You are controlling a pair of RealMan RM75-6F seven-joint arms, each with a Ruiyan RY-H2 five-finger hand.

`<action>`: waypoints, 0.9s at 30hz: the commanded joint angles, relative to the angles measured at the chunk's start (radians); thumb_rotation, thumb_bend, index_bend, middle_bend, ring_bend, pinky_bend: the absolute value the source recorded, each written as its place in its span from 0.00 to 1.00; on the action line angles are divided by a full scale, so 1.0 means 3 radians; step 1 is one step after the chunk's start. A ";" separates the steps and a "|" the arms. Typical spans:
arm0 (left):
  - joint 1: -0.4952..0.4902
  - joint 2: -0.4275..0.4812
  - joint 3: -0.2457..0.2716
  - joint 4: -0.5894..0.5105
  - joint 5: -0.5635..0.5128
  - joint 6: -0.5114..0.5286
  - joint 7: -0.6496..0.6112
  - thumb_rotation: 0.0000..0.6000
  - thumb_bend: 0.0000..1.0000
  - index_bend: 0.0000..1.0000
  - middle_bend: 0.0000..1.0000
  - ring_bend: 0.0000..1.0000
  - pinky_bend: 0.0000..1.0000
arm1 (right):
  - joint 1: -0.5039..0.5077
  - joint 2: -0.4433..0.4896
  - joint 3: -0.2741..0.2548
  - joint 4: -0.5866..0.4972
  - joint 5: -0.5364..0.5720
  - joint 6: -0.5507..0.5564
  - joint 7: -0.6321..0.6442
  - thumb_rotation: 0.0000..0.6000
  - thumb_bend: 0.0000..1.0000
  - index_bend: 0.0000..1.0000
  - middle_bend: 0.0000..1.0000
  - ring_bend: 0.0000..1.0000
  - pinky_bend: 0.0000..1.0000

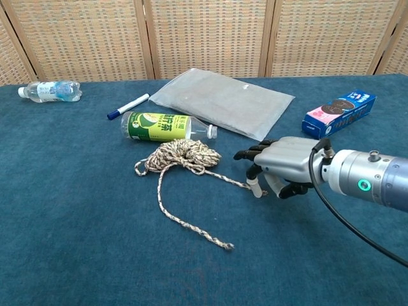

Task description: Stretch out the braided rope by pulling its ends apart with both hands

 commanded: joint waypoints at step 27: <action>-0.0001 0.0002 0.0019 -0.0013 0.0012 -0.0005 0.0006 1.00 0.00 0.00 0.00 0.00 0.00 | -0.0022 -0.0255 0.0553 0.0221 0.0898 0.0157 0.0473 1.00 0.39 0.44 0.00 0.00 0.00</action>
